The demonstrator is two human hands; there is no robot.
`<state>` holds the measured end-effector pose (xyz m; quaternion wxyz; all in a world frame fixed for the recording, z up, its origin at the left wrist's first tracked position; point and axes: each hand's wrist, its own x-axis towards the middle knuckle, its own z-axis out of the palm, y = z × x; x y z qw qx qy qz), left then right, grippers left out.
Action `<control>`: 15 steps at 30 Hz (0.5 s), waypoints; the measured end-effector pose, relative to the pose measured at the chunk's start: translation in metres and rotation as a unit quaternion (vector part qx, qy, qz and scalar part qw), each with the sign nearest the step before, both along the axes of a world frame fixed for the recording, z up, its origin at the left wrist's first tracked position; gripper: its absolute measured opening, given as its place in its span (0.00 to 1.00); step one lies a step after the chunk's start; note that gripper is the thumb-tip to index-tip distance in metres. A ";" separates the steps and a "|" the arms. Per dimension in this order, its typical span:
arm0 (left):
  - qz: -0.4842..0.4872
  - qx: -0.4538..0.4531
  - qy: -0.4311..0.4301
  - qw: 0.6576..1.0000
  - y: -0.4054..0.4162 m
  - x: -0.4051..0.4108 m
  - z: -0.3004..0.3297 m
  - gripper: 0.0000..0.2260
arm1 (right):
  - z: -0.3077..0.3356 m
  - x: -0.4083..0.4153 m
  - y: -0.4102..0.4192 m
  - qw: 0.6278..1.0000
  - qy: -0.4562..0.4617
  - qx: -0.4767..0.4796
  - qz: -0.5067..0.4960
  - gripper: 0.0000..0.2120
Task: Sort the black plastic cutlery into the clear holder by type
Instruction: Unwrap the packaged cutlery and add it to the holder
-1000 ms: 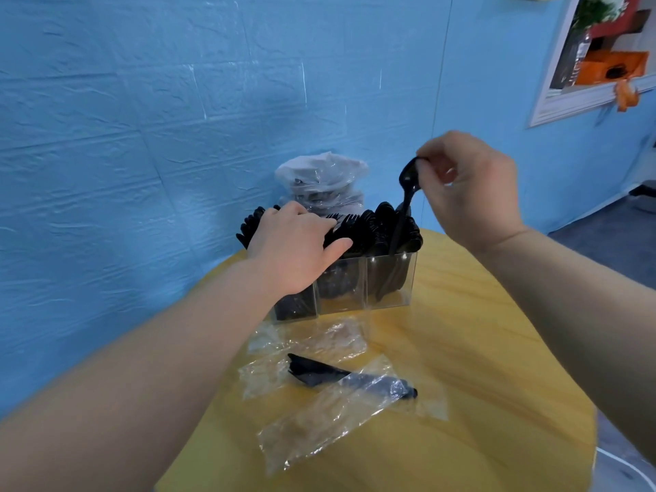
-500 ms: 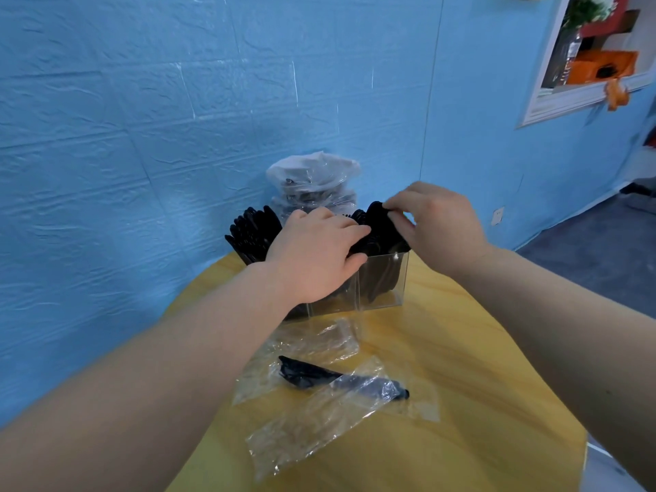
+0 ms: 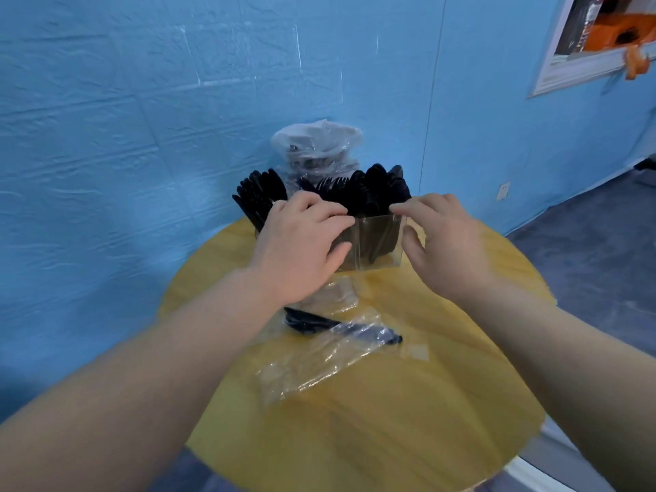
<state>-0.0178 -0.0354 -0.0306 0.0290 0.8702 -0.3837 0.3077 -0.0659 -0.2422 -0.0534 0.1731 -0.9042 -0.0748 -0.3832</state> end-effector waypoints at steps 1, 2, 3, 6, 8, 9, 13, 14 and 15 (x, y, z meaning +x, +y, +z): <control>0.000 -0.010 0.013 1.000 0.007 -0.009 -0.009 0.13 | -0.009 -0.011 0.003 1.000 0.024 0.018 0.007 0.12; 0.004 -0.013 0.035 0.999 0.013 -0.019 -0.017 0.13 | -0.017 -0.021 0.007 0.998 0.054 0.035 0.010 0.11; 0.017 -0.007 0.069 0.997 0.019 -0.032 -0.024 0.14 | -0.025 -0.031 0.011 0.995 0.086 0.049 0.008 0.11; 0.080 0.032 0.194 0.977 0.034 -0.068 -0.046 0.21 | -0.043 -0.051 0.020 0.979 0.192 0.061 -0.018 0.12; 0.087 0.045 0.233 0.968 0.042 -0.085 -0.062 0.26 | -0.051 -0.059 0.026 0.968 0.246 0.049 -0.025 0.15; 0.082 0.048 0.243 0.965 0.046 -0.092 -0.068 0.29 | -0.053 -0.063 0.028 0.965 0.257 0.042 -0.029 0.16; 0.100 0.043 0.261 0.959 0.053 -0.102 -0.080 0.24 | -0.061 -0.073 0.033 0.965 0.260 0.012 -0.042 0.17; 0.105 0.041 0.257 0.960 0.053 -0.103 -0.080 0.21 | -0.062 -0.074 0.033 0.963 0.266 -0.003 -0.044 0.17; 0.109 0.041 0.252 0.961 0.052 -0.104 -0.080 0.19 | -0.063 -0.075 0.033 0.961 0.274 -0.016 -0.044 0.17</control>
